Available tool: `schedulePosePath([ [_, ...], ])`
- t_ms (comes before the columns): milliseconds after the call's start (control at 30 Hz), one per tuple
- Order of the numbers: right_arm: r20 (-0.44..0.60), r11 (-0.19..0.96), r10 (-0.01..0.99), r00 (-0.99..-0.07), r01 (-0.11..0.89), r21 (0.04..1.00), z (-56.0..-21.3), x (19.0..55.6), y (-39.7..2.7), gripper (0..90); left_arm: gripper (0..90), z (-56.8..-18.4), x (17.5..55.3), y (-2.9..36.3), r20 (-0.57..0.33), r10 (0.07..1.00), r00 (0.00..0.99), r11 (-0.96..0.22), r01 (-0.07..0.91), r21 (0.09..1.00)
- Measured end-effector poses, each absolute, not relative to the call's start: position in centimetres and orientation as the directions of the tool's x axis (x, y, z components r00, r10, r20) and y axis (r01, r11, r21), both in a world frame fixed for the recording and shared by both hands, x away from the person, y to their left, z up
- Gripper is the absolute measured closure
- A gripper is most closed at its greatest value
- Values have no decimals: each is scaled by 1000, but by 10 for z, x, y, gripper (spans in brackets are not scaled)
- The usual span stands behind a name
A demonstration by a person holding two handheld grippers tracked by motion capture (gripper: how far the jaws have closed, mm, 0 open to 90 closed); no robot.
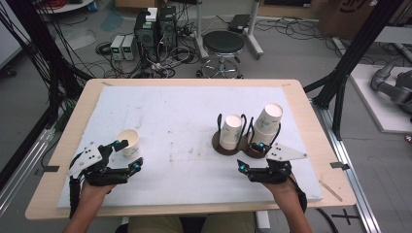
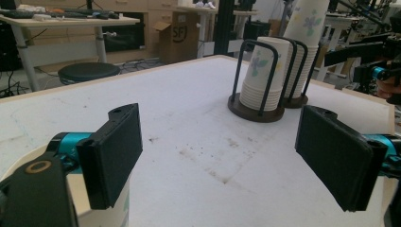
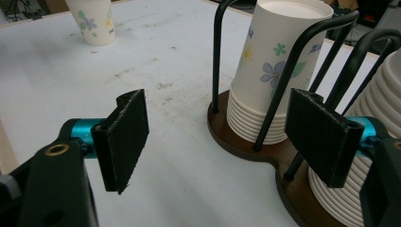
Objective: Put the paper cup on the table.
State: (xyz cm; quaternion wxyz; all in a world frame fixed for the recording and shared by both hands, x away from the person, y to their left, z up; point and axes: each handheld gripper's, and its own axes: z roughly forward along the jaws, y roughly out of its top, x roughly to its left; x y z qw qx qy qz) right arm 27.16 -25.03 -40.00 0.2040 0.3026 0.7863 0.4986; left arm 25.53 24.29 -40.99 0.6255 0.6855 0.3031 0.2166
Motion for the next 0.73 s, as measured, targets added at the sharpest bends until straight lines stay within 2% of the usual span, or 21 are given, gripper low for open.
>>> schedulePosePath([
  [733,-21,315,683,-730,268,910,-400,268,-254,231,162,-408,258,243,-66,698,713,-36,127,991],
])
